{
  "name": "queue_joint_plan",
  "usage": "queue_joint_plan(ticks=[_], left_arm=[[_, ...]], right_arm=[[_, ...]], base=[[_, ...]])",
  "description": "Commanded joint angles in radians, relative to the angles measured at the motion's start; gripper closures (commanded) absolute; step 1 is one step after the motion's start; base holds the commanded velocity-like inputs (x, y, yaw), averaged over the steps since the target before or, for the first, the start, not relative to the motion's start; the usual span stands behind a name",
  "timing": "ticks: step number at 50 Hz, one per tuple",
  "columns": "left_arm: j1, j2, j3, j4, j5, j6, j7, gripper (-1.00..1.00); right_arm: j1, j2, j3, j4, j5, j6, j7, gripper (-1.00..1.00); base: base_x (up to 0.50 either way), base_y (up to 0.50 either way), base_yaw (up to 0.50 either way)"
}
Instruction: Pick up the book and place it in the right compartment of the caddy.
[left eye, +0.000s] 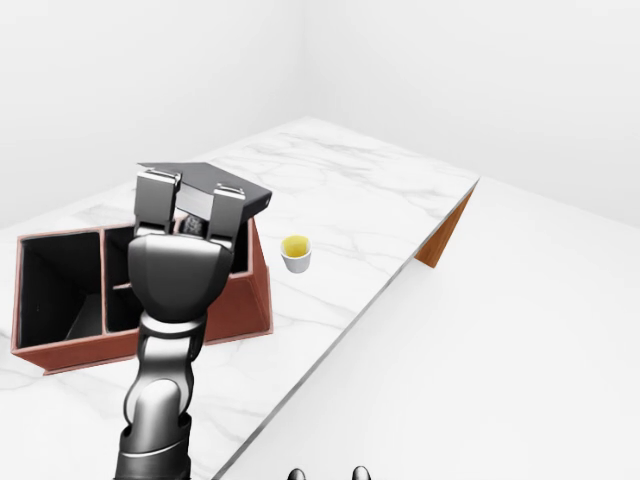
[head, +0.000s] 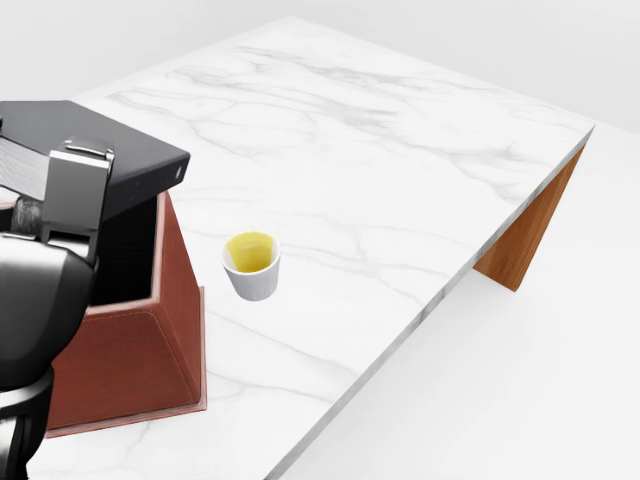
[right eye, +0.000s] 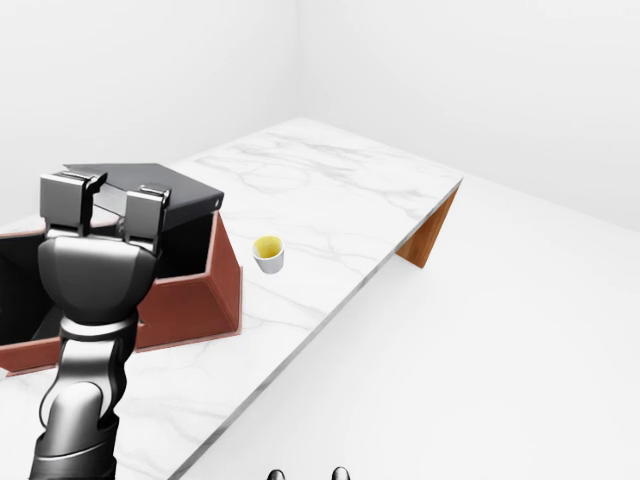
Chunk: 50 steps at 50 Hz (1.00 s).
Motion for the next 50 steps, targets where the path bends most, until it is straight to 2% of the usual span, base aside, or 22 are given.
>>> queue_joint_plan(ticks=[1,10,17,20,34,38,40,46,50], left_arm=[[-0.078,0.036,0.006,0.072,0.014,0.017,0.0,1.0],[-0.132,0.067,0.012,0.118,0.015,0.01,0.0,1.0],[-0.165,0.091,0.025,0.156,0.006,0.03,0.0,1.0],[-0.172,0.099,0.027,0.171,0.001,0.029,0.0,1.0],[-0.21,0.144,0.025,0.328,-0.003,0.009,0.0,1.0],[-0.238,0.16,0.028,0.362,-0.004,0.016,0.0,1.0],[-0.257,0.173,0.029,0.387,0.016,0.031,0.0,1.0],[-0.289,0.194,0.029,0.425,0.013,0.037,0.0,1.0],[-0.322,0.205,0.026,0.46,0.022,0.05,0.0,1.0]], right_arm=[[0.0,0.003,0.0,-0.001,-0.003,0.0,0.0,-1.0],[0.001,0.002,0.0,-0.002,-0.001,0.0,0.0,-1.0],[-0.001,0.002,0.0,-0.003,-0.003,0.0,0.0,-1.0],[-0.003,0.002,0.0,0.001,-0.007,0.0,0.0,-1.0],[-0.001,0.003,0.0,-0.003,-0.007,0.0,0.0,-1.0],[-0.001,0.005,0.0,-0.002,-0.008,0.0,0.0,-1.0],[-0.001,0.003,0.0,-0.001,-0.008,0.0,0.0,-1.0],[0.0,0.005,0.0,-0.004,-0.007,0.0,0.0,-1.0],[-0.002,0.006,0.0,-0.003,-0.01,0.0,0.0,-1.0]], base=[[0.0,0.0,0.0],[0.0,0.0,0.0],[0.0,0.0,0.0],[0.0,0.0,0.0],[0.0,0.0,0.0],[0.0,0.0,0.0],[0.0,0.0,0.0],[0.0,0.0,0.0],[0.0,0.0,0.0]])
